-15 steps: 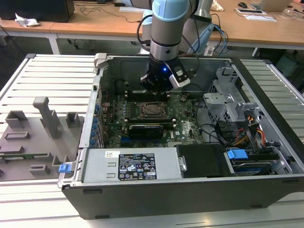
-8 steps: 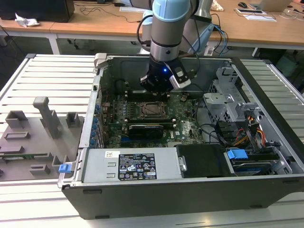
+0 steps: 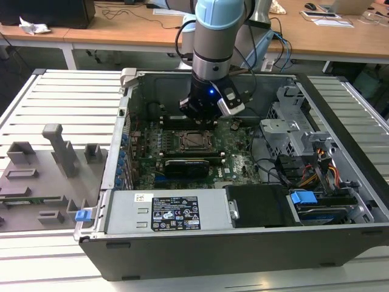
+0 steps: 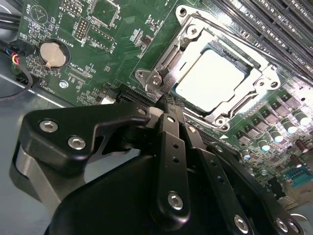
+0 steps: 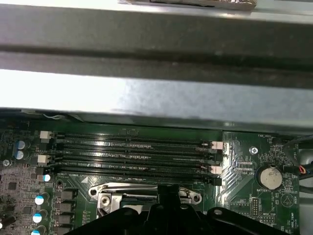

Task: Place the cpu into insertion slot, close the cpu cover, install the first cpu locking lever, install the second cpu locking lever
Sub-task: 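Install the second cpu locking lever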

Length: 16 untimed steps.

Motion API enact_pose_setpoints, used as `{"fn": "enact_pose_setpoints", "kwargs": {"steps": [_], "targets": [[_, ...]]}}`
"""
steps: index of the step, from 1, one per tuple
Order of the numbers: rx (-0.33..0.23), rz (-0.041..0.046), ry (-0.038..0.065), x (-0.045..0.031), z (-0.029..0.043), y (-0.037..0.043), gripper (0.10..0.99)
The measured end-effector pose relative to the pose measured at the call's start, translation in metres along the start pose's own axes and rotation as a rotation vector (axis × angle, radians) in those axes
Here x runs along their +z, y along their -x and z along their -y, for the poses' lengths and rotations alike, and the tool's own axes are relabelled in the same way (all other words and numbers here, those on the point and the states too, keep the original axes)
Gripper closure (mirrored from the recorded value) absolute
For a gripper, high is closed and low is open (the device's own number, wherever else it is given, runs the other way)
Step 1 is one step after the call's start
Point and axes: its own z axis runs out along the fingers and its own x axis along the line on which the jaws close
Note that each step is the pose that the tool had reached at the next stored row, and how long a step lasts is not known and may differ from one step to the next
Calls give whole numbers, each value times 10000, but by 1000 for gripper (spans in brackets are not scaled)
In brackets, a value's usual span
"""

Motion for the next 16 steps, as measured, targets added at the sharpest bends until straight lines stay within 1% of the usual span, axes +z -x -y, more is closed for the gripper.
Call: {"fn": "enact_pose_setpoints", "kwargs": {"steps": [8,9,11,14,16], "targets": [[0,-1,3,-8,43,-2,980],[0,0,9,-38,40,-2,980],[0,0,10,-155,26,0,980],[0,0,10,-254,15,2,980],[-2,0,13,-260,27,1,980]]}}
